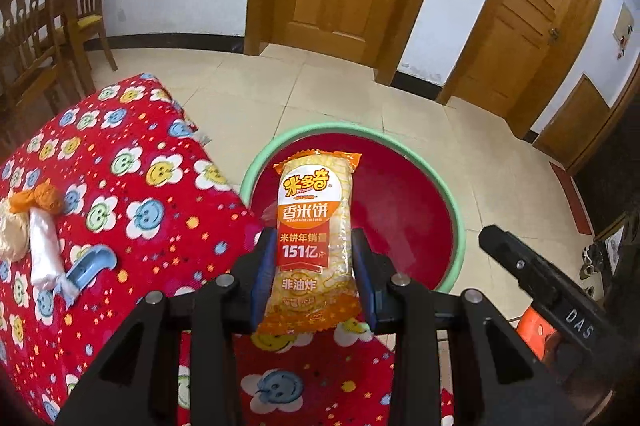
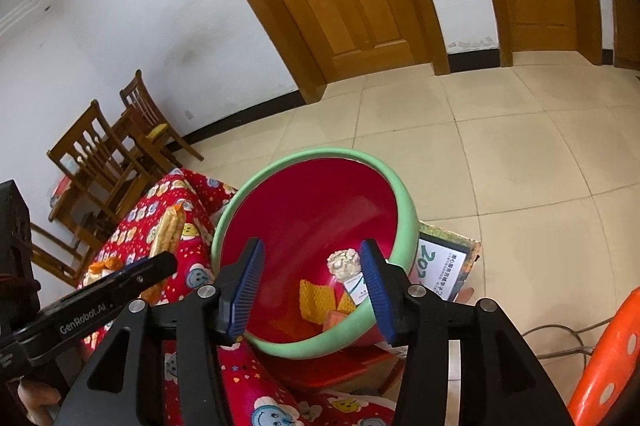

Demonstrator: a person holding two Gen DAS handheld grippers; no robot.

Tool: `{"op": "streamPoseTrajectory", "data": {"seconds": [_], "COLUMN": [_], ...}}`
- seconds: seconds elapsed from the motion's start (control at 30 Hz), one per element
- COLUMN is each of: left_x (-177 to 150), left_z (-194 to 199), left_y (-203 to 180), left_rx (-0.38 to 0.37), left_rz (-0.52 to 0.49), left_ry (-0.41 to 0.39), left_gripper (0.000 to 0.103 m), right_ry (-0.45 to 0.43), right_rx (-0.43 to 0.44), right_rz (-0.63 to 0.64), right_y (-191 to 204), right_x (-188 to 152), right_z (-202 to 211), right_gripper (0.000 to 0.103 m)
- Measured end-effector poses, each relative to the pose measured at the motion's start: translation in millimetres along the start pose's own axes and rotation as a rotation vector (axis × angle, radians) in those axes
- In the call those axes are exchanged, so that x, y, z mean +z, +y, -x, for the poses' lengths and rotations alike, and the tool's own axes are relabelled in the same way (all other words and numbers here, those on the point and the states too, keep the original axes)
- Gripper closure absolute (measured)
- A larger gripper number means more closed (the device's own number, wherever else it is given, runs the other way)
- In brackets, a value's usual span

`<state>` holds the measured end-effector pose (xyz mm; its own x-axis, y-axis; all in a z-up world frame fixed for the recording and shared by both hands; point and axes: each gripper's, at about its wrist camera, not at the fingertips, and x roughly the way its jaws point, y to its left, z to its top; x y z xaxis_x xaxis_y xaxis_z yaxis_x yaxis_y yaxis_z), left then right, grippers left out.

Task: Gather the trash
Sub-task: 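Open both tools to drop the snack bag and toy into the bucket, then move both tools back over the table toward the crumpled tissue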

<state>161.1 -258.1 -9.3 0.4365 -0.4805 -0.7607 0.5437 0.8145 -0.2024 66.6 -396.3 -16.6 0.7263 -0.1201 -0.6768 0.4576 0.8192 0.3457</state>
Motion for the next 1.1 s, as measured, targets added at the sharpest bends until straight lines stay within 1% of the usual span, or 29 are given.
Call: {"op": "streamPoseTrajectory", "data": {"seconds": [0.07, 0.1, 0.13, 0.2, 0.33, 0.57, 0.83, 1.1], "left_x": [1.3, 1.7, 2.0, 2.1, 1.5, -3.7, -6.8, -11.6], "left_z": [1.2, 2.3, 4.4, 8.6, 13.7, 28.8, 51.4, 77.3], "left_y": [-1.3, -1.1, -1.4, -1.7, 2.5, 20.5, 56.9, 108.3], "left_rx": [-0.01, -0.005, 0.003, 0.013, 0.016, 0.053, 0.122, 0.215], "left_rz": [0.001, 0.004, 0.006, 0.001, 0.01, 0.036, 0.079, 0.157], "left_ry": [-0.006, -0.013, -0.024, -0.04, -0.04, -0.052, -0.082, -0.112], "left_gripper": [0.057, 0.048, 0.044, 0.043, 0.042, 0.042, 0.042, 0.042], "right_ry": [0.001, 0.002, 0.003, 0.005, 0.006, 0.002, 0.008, 0.024], "right_rx": [-0.004, -0.005, -0.004, -0.003, 0.005, 0.023, 0.049, 0.077], "right_rz": [-0.003, -0.005, -0.006, -0.009, -0.007, 0.016, 0.049, 0.094], "right_y": [-1.5, -2.0, -1.7, -2.2, -0.9, 10.3, 28.8, 54.3], "right_x": [-0.1, -0.4, -0.6, -0.7, -0.9, -2.7, -6.7, -10.9], "right_z": [0.4, 0.4, 0.8, 1.0, 1.9, 6.8, 8.8, 4.3], "right_gripper": [0.05, 0.05, 0.05, 0.05, 0.049, 0.049, 0.047, 0.046]}}
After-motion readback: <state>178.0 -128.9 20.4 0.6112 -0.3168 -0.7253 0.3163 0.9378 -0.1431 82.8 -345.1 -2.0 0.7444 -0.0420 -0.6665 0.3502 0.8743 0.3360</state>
